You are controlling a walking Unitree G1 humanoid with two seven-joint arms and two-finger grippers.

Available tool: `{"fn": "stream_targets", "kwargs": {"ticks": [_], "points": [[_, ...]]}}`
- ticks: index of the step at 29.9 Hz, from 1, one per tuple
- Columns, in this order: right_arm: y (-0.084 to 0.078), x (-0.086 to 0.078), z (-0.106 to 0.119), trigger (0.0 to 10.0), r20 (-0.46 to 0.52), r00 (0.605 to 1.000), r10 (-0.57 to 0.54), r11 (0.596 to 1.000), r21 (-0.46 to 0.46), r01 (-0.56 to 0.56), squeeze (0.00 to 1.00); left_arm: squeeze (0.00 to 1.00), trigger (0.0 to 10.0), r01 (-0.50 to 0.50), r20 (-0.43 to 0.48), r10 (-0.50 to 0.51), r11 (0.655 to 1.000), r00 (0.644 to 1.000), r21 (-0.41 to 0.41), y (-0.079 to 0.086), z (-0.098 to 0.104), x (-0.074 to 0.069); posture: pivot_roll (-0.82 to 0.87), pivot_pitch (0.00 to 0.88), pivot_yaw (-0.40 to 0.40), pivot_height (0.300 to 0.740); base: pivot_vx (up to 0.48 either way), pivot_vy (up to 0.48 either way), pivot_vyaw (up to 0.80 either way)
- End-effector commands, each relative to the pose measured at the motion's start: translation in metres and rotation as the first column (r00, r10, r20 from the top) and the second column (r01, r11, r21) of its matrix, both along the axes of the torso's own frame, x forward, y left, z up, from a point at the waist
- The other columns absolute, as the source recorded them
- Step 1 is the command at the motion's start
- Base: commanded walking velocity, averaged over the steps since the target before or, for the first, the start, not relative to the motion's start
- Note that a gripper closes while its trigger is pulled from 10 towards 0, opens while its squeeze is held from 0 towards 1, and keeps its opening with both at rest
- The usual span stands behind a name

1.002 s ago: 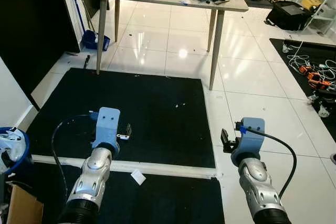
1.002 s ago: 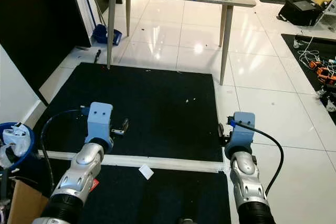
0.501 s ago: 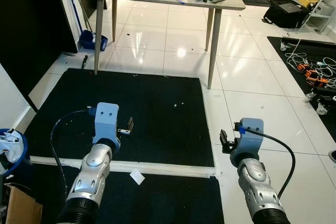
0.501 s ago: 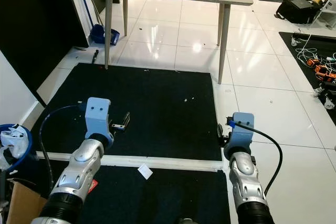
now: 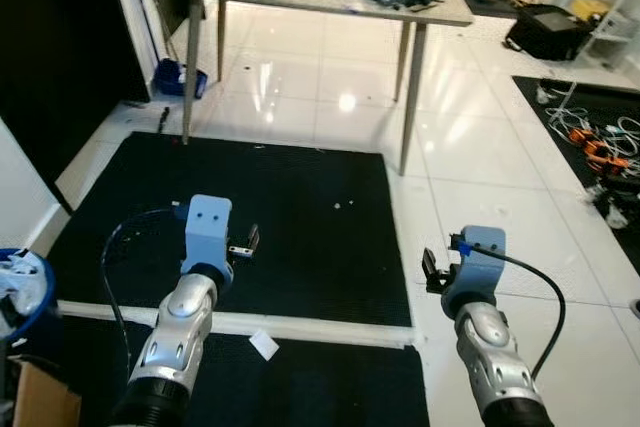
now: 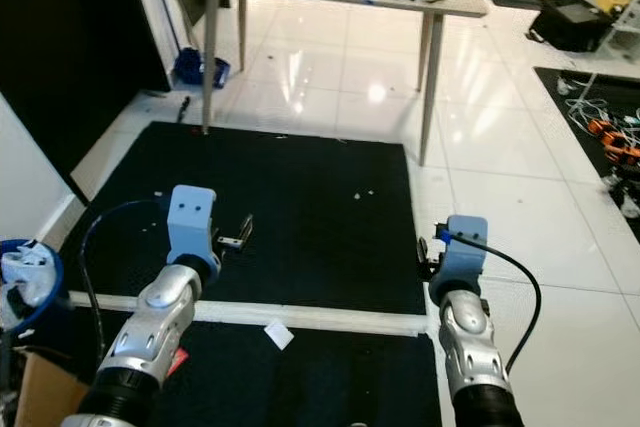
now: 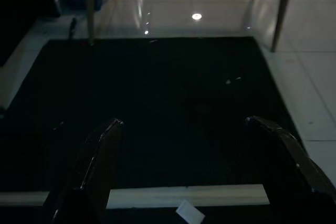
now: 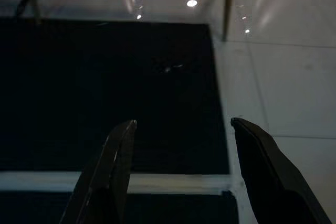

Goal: Picking trash to rubbish bin

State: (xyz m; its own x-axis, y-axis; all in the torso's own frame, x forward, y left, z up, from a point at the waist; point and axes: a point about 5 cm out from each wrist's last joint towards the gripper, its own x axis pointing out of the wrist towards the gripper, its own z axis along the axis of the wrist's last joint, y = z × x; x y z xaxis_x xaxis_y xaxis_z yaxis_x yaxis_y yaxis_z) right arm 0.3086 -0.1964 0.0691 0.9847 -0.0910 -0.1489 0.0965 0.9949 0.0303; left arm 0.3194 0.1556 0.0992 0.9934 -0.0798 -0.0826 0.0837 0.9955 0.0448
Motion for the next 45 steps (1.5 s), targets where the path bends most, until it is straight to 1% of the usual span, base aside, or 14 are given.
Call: {"fn": "stream_targets", "kwargs": {"ticks": [1,45], "points": [[-0.0074,-0.002,-0.0017,10.0,-0.008,1.0,-0.018,1.0,-0.008,0.018,0.0,0.0,10.0,0.011,-0.01,-0.011,1.0,1.0,0.001,-0.0028,-0.0017,-0.0014,0.0,0.137,-0.018,0.74,0.319,0.0,0.0],[-0.0038,-0.001,-0.0028,10.0,-0.002,1.0,0.006,1.0,-0.027,-0.006,0.0,0.0,10.0,0.018,-0.015,-0.018,1.0,1.0,-0.005,-0.0055,-0.003,-0.0061,0.0,0.141,-0.014,0.74,0.311,0.0,0.0]]}}
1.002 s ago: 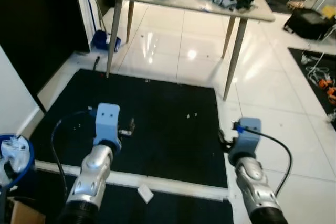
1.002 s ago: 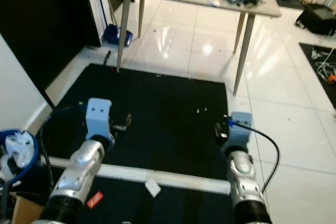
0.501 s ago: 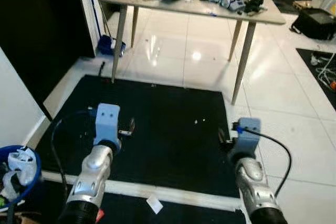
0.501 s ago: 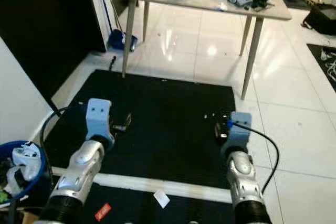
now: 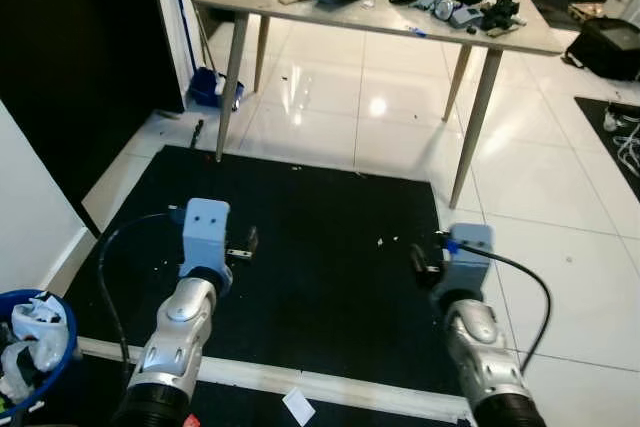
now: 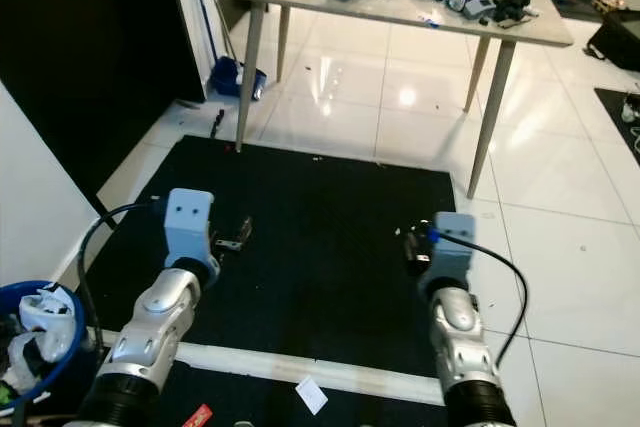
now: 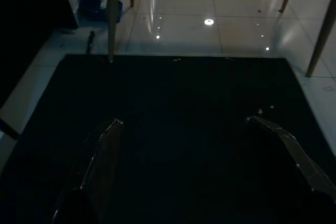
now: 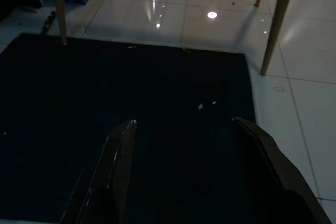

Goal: Picking trash to rubbish bin

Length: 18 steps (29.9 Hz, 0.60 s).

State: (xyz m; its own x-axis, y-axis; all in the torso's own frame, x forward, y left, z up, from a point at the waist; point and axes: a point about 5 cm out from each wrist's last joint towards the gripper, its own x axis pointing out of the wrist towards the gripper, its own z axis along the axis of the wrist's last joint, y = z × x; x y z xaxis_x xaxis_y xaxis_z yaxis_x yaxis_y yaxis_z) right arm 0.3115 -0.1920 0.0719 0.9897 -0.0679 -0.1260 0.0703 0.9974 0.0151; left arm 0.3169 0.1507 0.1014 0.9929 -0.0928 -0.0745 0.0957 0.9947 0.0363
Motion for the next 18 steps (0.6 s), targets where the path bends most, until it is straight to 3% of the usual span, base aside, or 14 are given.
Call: {"fn": "stream_targets", "kwargs": {"ticks": [1,18], "points": [[-0.0084,-0.0039,-0.0056,10.0,-0.023,1.0,-0.019,1.0,-0.01,0.019,0.0,0.0,10.0,0.006,-0.022,-0.006,1.0,1.0,0.004,-0.0006,-0.0051,-0.0038,0.0,0.141,-0.014,0.74,0.304,0.0,0.0],[-0.0066,-0.0026,-0.0036,10.0,-0.012,1.0,-0.003,1.0,0.009,0.003,0.0,0.0,10.0,0.006,-0.021,-0.006,1.0,1.0,0.007,-0.0002,-0.0051,-0.0047,0.0,0.14,-0.019,0.74,0.299,0.0,0.0]]}}
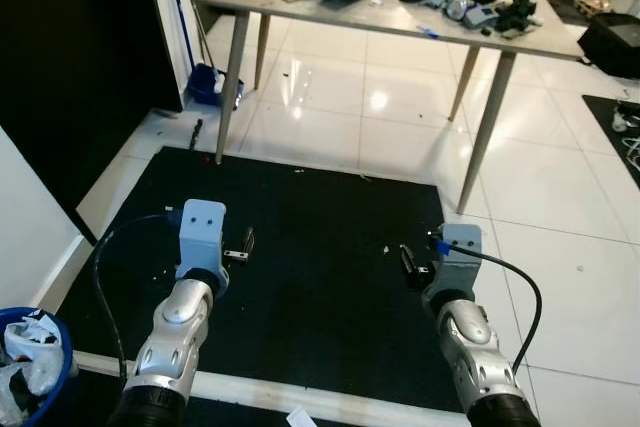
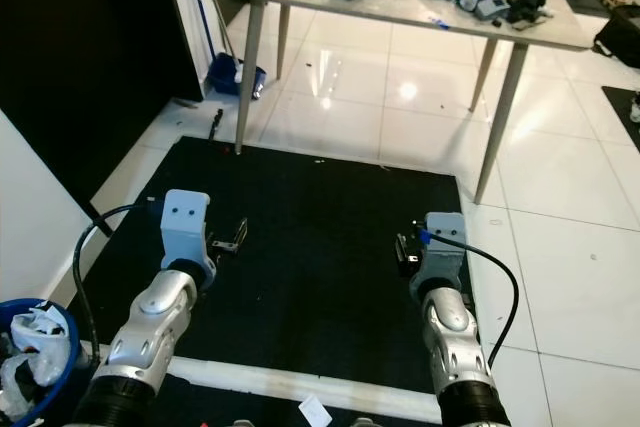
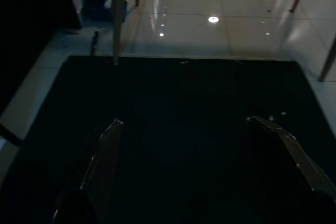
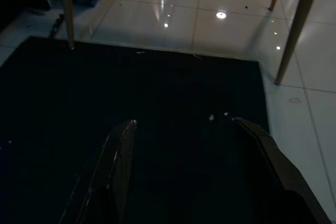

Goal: Picking trash to rubbish bin

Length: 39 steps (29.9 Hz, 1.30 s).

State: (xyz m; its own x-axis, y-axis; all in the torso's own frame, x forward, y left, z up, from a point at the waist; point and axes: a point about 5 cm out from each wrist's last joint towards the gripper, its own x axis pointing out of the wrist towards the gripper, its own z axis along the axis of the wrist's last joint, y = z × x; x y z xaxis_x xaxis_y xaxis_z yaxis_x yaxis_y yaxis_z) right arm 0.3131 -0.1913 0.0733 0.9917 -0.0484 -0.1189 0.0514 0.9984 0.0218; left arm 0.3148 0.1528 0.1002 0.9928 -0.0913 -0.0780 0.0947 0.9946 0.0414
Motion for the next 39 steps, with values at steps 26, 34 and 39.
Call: {"fn": "stream_targets", "kwargs": {"ticks": [26,34,39], "points": [[-0.0103,-0.0032,-0.0045,10.0,-0.008,0.999,-0.034,0.999,-0.02,0.034,0.0,0.0,10.0,0.009,-0.014,-0.009,1.0,1.0,0.004,-0.0015,-0.0031,-0.0028,0.0,0.11,-0.023,0.74,0.299,0.0,0.0],[-0.0093,-0.0035,-0.0044,10.0,-0.005,1.0,-0.022,1.0,-0.016,0.022,0.0,0.0,10.0,0.01,-0.015,-0.01,1.0,1.0,0.003,-0.0019,-0.0037,-0.0032,0.0,0.106,-0.023,0.74,0.299,0.0,0.0],[-0.0091,-0.0035,-0.0041,10.0,-0.002,1.0,-0.018,1.0,-0.015,0.018,0.0,0.0,10.0,0.012,-0.015,-0.012,1.0,1.0,0.0,-0.0026,-0.0032,-0.0019,0.0,0.106,-0.023,0.74,0.3,0.0,0.0]]}}
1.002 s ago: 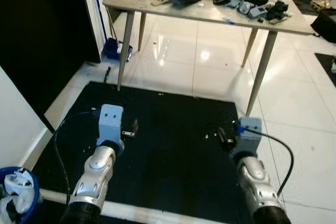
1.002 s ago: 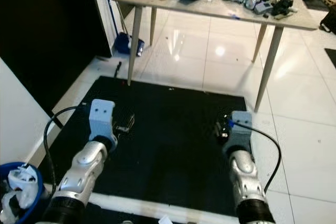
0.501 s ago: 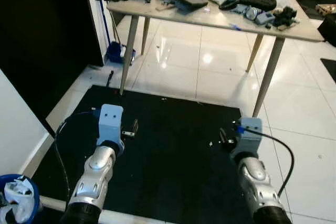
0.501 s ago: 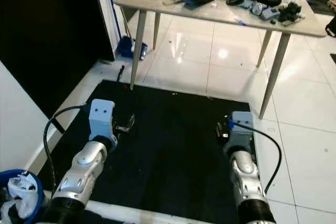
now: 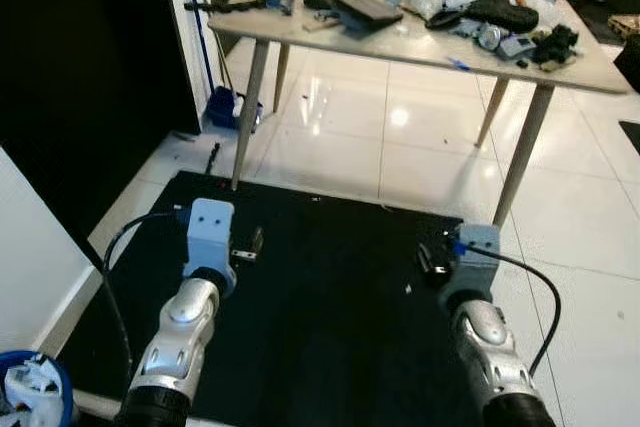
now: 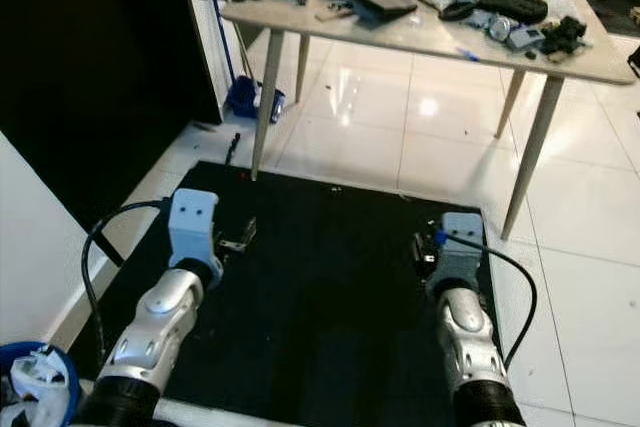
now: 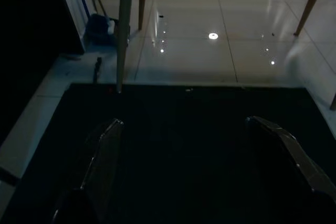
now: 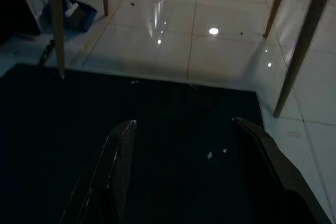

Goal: Picking trash to rubbish bin

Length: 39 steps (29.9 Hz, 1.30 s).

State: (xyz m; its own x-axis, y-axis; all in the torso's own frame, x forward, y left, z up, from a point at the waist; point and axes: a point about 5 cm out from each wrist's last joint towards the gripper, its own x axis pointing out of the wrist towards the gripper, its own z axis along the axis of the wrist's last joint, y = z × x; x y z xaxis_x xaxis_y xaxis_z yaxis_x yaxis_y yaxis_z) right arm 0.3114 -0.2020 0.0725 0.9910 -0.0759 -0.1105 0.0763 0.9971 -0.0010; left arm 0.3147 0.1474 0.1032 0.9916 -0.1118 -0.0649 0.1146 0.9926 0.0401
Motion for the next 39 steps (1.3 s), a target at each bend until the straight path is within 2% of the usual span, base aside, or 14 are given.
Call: {"fn": "stream_targets", "kwargs": {"ticks": [1,28,39], "points": [[0.0018,-0.002,-0.0034,10.0,-0.009,1.0,0.007,1.0,0.009,-0.007,0.0,0.0,10.0,-0.007,-0.027,0.008,1.0,1.0,0.003,0.0029,-0.006,-0.0019,0.0,0.106,-0.022,0.74,0.3,0.0,0.0],[0.0001,-0.0008,-0.0023,10.0,-0.008,1.0,-0.001,1.0,0.016,0.001,0.0,0.0,10.0,-0.013,-0.022,0.013,1.0,1.0,-0.002,0.0026,-0.0037,-0.0001,0.0,0.124,-0.021,0.74,0.298,0.0,0.0],[-0.0014,0.0013,0.0015,10.0,0.002,1.0,-0.018,1.0,-0.025,0.018,0.0,0.0,10.0,-0.016,-0.021,0.016,1.0,1.0,-0.006,0.0026,-0.0031,0.0005,0.0,0.133,-0.022,0.74,0.296,0.0,0.0]]}}
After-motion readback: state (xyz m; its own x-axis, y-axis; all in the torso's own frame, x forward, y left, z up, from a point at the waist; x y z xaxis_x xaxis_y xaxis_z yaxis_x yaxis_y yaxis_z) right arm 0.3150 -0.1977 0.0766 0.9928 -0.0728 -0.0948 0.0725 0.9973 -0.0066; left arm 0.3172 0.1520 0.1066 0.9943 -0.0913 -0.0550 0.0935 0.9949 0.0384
